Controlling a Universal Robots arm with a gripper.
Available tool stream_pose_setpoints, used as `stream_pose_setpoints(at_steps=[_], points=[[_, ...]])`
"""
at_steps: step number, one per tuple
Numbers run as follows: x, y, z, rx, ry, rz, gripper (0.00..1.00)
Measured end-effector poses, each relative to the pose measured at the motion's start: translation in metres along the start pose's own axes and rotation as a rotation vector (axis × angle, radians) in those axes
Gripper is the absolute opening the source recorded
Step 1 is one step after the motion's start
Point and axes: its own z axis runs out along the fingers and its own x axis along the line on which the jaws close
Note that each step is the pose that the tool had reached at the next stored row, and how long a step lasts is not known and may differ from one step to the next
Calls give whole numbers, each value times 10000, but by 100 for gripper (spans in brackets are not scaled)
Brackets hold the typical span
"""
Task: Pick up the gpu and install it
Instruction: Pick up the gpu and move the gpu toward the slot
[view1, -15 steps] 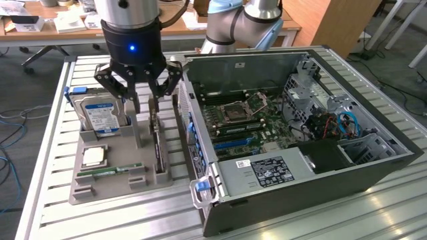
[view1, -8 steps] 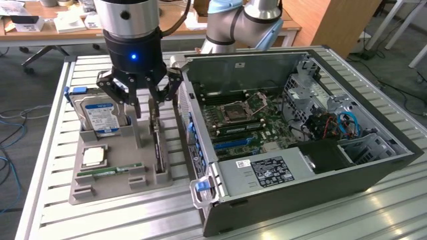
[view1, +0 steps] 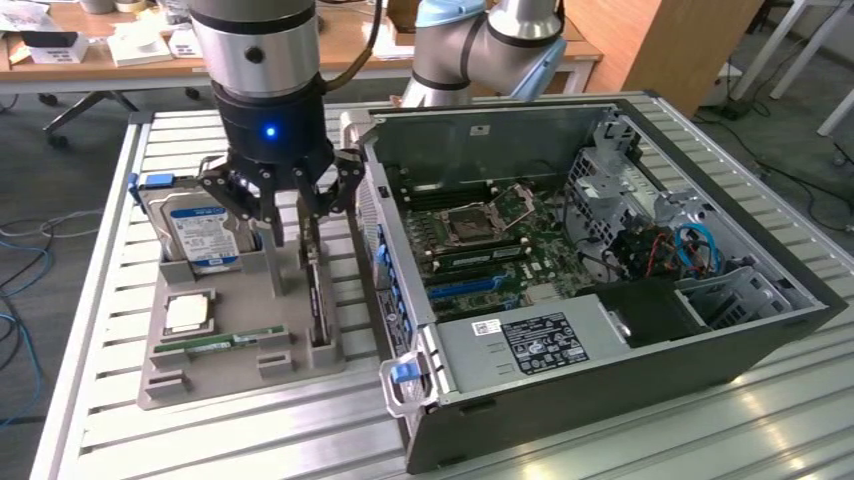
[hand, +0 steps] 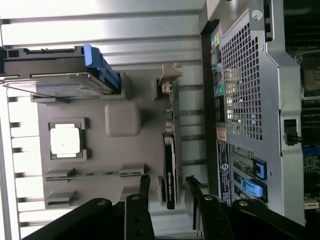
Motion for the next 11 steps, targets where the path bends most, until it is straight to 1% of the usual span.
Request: stream_pose_setpoints(at_steps=[11], points=[[5, -9, 197, 0, 0, 0, 42]])
